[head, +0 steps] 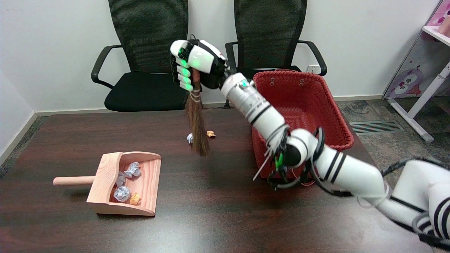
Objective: Sweep the paper ball into the dustpan.
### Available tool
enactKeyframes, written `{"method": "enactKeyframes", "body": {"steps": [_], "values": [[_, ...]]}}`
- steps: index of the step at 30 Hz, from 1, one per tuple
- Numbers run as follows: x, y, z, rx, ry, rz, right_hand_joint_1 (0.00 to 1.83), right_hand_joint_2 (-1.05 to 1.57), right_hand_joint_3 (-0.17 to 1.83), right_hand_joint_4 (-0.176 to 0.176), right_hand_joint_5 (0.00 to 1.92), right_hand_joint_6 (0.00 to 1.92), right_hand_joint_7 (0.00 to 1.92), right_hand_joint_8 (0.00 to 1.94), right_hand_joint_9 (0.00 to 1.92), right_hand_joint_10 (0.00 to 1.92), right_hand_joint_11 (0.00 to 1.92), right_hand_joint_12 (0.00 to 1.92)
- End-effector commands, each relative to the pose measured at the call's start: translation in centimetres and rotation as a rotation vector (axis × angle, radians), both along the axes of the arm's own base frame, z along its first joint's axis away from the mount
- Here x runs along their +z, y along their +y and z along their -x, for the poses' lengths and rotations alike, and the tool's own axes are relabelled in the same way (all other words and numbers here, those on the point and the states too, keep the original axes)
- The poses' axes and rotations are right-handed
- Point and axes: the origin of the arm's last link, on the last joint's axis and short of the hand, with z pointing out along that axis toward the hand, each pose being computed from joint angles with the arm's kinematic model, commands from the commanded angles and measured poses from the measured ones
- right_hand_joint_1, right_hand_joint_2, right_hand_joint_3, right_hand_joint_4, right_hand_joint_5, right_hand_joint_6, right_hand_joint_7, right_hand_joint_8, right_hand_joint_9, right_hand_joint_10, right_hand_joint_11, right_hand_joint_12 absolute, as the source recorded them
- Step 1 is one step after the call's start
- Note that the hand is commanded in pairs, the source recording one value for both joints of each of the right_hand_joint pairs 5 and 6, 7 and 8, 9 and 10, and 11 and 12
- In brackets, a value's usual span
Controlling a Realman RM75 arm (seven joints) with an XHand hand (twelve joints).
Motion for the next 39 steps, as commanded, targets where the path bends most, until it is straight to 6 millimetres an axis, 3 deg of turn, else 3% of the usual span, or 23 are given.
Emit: {"method": "enactKeyframes", "body": {"steps": [1,9,18,26,34,39], "values": [[1.6,-7.0,-4.8,-0.011,0.333,0.044,0.91,1.19,1.40,0.001,1.92,1.92,1.92,1.92,1.92,1.92,1.92,1.92],[1.8,-9.7,-3.6,-0.055,0.468,0.079,0.92,1.22,1.36,0.001,1.92,1.92,1.92,1.92,1.92,1.92,1.92,1.92],[2.0,-11.1,-2.0,-0.107,0.487,0.088,0.92,1.22,1.35,0.001,1.92,1.92,1.92,1.92,1.92,1.92,1.92,1.92],[0.8,-11.3,-0.9,-0.117,0.423,0.029,0.92,1.22,1.37,0.000,1.92,1.92,1.92,1.92,1.92,1.92,1.92,1.92],[-1.9,-10.8,1.5,-0.126,0.407,-0.036,0.92,1.20,1.42,0.001,1.92,1.92,1.92,1.92,1.92,1.92,1.92,1.92],[-2.1,-10.6,3.3,-0.104,0.392,-0.056,0.92,1.19,1.45,0.001,1.92,1.92,1.92,1.92,1.92,1.92,1.92,1.92]]}}
